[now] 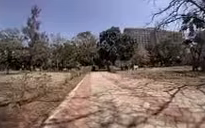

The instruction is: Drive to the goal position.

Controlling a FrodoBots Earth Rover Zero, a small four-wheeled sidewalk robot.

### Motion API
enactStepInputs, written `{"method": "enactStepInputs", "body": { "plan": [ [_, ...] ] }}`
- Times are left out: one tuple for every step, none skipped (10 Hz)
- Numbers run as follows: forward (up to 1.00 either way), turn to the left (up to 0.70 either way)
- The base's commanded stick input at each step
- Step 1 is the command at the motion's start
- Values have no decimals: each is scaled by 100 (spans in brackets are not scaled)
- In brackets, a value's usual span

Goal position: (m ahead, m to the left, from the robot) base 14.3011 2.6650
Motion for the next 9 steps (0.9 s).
{"method": "enactStepInputs", "body": {
  "plan": [
    [100, 0],
    [100, 0],
    [100, 0],
    [100, 0],
    [100, 0],
    [100, 0],
    [100, 0],
    [100, 0],
    [100, 0]
  ]
}}
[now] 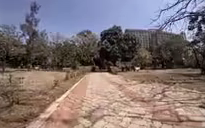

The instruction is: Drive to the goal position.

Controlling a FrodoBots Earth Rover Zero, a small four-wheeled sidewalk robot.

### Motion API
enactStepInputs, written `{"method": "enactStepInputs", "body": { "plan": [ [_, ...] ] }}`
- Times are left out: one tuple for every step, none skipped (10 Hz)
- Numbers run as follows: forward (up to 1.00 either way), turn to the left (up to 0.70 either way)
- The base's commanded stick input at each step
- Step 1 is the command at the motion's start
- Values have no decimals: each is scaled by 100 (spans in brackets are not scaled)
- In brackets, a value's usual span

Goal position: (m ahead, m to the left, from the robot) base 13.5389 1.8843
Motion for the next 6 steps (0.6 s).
{"method": "enactStepInputs", "body": {
  "plan": [
    [100, 0],
    [100, 0],
    [100, 0],
    [100, 0],
    [100, 0],
    [100, 0]
  ]
}}
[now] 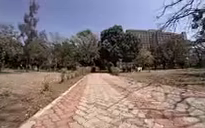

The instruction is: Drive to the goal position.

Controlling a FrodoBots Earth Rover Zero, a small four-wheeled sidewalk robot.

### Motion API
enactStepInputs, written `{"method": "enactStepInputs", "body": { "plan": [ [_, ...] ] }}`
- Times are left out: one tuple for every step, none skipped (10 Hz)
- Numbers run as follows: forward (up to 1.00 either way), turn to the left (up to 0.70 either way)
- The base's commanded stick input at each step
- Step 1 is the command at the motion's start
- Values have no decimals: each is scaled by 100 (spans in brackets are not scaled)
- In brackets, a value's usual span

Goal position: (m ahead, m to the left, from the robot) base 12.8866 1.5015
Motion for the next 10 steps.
{"method": "enactStepInputs", "body": {
  "plan": [
    [100, 0],
    [100, 0],
    [100, 0],
    [100, 0],
    [100, 0],
    [100, 0],
    [100, 0],
    [100, 0],
    [100, 0],
    [100, 0]
  ]
}}
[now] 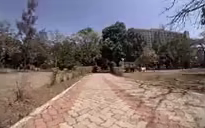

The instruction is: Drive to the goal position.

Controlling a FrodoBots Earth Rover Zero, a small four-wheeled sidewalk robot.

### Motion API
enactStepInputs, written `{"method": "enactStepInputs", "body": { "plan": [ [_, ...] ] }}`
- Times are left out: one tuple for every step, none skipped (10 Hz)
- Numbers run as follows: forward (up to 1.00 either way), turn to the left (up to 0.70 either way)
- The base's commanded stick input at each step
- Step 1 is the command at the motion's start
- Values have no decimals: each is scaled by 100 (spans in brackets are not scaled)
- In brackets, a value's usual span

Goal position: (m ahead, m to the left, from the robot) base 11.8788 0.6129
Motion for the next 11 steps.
{"method": "enactStepInputs", "body": {
  "plan": [
    [100, 0],
    [100, 0],
    [100, 0],
    [100, 0],
    [100, 0],
    [100, 0],
    [100, 0],
    [100, 0],
    [100, 0],
    [100, 0],
    [100, 0]
  ]
}}
